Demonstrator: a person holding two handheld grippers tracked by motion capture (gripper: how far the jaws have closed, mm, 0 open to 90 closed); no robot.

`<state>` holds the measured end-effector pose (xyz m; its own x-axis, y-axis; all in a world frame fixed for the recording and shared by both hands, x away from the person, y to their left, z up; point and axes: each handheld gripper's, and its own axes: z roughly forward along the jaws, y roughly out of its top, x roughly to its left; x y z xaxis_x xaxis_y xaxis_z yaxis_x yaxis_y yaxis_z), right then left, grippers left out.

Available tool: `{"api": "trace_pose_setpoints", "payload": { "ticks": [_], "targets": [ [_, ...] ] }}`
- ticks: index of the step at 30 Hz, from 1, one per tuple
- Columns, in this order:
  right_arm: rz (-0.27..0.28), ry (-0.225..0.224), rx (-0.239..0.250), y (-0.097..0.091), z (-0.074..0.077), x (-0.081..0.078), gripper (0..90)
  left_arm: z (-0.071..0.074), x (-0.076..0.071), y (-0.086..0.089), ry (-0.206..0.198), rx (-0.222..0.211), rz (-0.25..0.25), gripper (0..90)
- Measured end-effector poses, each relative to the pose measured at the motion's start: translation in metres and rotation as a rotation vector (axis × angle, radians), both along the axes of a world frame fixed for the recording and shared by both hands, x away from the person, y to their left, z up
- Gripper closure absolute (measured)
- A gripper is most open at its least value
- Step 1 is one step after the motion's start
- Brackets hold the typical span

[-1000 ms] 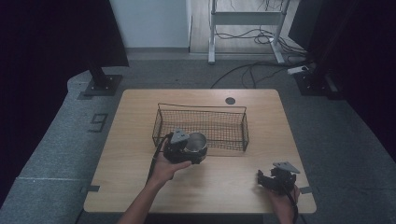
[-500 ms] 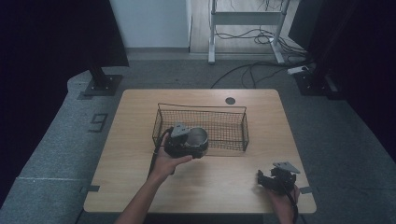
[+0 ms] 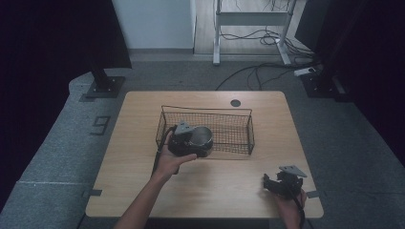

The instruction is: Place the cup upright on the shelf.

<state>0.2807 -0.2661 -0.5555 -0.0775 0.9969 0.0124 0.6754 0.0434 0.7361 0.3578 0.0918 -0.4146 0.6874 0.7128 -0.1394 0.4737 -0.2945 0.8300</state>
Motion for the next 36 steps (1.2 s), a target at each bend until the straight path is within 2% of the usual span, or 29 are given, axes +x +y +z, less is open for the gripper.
{"api": "trace_pose_setpoints", "payload": {
  "ticks": [6,10,22,28,36],
  "targets": [
    [-0.002,-0.003,0.000,0.000,0.000,0.000,11.7,0.004,0.004,-0.003,-0.005,0.011,0.000,15.7],
    [-0.001,-0.002,-0.001,0.000,0.000,0.000,11.8,0.006,0.006,-0.004,0.005,-0.008,-0.009,15.7],
    [0.000,-0.005,-0.001,0.000,0.000,0.000,11.7,0.008,0.017,-0.006,0.001,0.016,0.007,15.7],
    [0.001,-0.005,-0.001,0.000,0.000,0.000,11.7,0.009,0.021,-0.006,0.009,0.005,0.006,15.7],
    [0.000,-0.005,-0.001,0.000,0.000,0.000,11.7,0.013,0.027,-0.009,0.009,0.015,0.008,15.7]
  ]
}}
